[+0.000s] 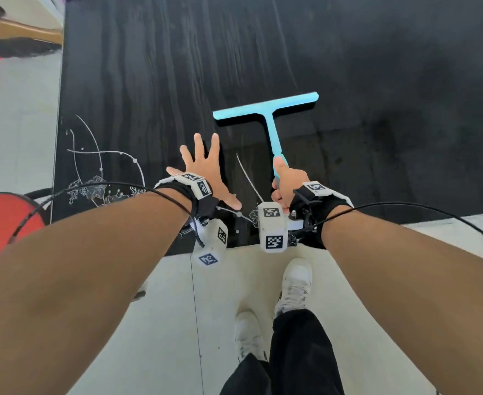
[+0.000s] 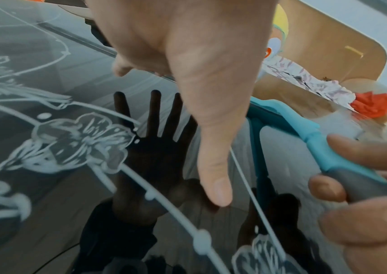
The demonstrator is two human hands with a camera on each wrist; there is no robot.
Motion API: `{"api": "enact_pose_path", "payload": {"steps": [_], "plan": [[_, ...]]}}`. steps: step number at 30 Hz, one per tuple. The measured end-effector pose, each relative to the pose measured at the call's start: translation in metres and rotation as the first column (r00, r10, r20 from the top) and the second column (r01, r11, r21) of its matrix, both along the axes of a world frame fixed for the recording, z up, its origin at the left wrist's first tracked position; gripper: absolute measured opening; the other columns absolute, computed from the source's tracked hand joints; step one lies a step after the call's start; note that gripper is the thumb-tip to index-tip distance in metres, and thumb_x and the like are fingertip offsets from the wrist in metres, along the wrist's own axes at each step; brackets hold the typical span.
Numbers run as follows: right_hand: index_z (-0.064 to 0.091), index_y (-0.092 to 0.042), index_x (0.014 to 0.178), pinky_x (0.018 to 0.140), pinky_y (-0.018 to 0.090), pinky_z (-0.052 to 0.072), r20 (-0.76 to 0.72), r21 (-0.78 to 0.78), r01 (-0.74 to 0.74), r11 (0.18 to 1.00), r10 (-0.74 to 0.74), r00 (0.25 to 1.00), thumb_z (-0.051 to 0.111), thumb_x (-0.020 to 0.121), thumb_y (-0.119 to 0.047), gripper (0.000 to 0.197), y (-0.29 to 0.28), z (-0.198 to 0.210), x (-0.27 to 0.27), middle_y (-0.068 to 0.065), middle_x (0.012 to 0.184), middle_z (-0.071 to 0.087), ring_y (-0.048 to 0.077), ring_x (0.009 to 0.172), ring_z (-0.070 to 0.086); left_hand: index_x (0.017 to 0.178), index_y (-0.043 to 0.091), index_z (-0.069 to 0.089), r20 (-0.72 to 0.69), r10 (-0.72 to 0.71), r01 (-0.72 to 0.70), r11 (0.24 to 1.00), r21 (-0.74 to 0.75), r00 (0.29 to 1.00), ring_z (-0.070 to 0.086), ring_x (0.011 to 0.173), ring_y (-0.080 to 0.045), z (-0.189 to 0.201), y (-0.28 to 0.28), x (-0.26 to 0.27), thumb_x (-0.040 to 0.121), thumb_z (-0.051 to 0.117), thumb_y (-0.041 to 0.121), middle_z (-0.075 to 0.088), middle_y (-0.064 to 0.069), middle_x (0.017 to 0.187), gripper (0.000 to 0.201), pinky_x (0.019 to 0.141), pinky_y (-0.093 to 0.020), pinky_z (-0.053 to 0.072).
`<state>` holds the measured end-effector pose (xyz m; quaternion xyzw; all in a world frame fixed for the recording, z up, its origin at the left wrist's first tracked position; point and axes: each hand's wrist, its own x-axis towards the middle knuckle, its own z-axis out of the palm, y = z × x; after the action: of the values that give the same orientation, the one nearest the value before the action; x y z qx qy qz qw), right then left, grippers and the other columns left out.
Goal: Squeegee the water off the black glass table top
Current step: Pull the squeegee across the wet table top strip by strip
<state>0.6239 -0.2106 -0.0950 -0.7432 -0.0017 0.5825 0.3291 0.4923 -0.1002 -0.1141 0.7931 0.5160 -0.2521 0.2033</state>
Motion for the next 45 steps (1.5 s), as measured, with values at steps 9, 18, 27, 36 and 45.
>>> {"api": "enact_pose_path", "payload": {"steps": [9,18,27,36,45], "plan": [[0.042,-0.017,0.067,0.049,0.026,0.031,0.072,-0.050,0.050,0.997,-0.046,0.996,0.039,0.092,-0.067,0.056,-0.044,-0.022,-0.034,-0.001,0.059,0.043,0.017,0.047,0.040,0.150,0.037,-0.009,0.132,0.049,-0.069,0.986,0.151,0.990,-0.003,0.147,-0.037,-0.001,-0.029,-0.009,0.044,0.092,0.048,-0.007,0.001,0.161,0.147,0.108,-0.071,0.015],[0.037,-0.016,0.071,0.038,0.011,0.028,0.018,-0.022,0.052,0.998,-0.051,0.999,0.041,0.096,-0.057,0.048,-0.116,-0.010,-0.052,0.000,0.063,0.033,0.014,0.044,0.031,0.148,0.021,0.028,0.291,-0.027,-0.079,0.936,0.344,0.956,0.036,0.129,-0.032,-0.001,-0.095,-0.041,0.088,0.058,0.042,0.038,-0.005,0.144,0.070,0.101,-0.048,0.038],[0.039,-0.017,0.073,0.026,0.014,0.033,-0.001,0.019,-0.057,0.998,0.057,0.998,0.041,0.099,-0.052,0.044,-0.187,0.000,-0.064,0.001,0.069,0.044,0.014,0.053,0.042,0.148,0.020,0.022,0.190,0.110,-0.156,0.957,0.245,0.976,0.037,0.129,-0.031,0.009,-0.166,-0.058,0.082,0.048,0.008,0.037,-0.006,0.143,0.072,0.099,-0.049,0.040],[0.034,-0.022,0.074,0.028,0.010,0.036,-0.023,0.126,-0.193,0.973,0.197,0.980,0.034,0.105,-0.040,0.035,-0.231,0.016,-0.062,-0.002,0.077,0.038,-0.007,0.024,0.044,0.147,0.004,0.017,0.134,0.144,-0.156,0.984,0.087,0.980,0.058,0.107,-0.035,0.022,-0.204,-0.056,0.084,0.047,0.002,0.056,-0.019,0.121,0.069,0.077,-0.039,0.047],[0.036,-0.023,0.074,0.029,0.009,0.037,-0.008,0.103,-0.202,0.974,0.204,0.979,0.037,0.104,-0.037,0.034,-0.264,0.044,-0.063,-0.002,0.077,0.039,-0.005,0.026,0.046,0.144,0.005,0.026,0.025,0.073,-0.074,0.996,0.044,0.997,0.056,0.102,-0.034,0.046,-0.226,-0.067,0.087,0.048,0.008,0.056,-0.018,0.126,0.061,0.078,-0.035,0.045]]}}
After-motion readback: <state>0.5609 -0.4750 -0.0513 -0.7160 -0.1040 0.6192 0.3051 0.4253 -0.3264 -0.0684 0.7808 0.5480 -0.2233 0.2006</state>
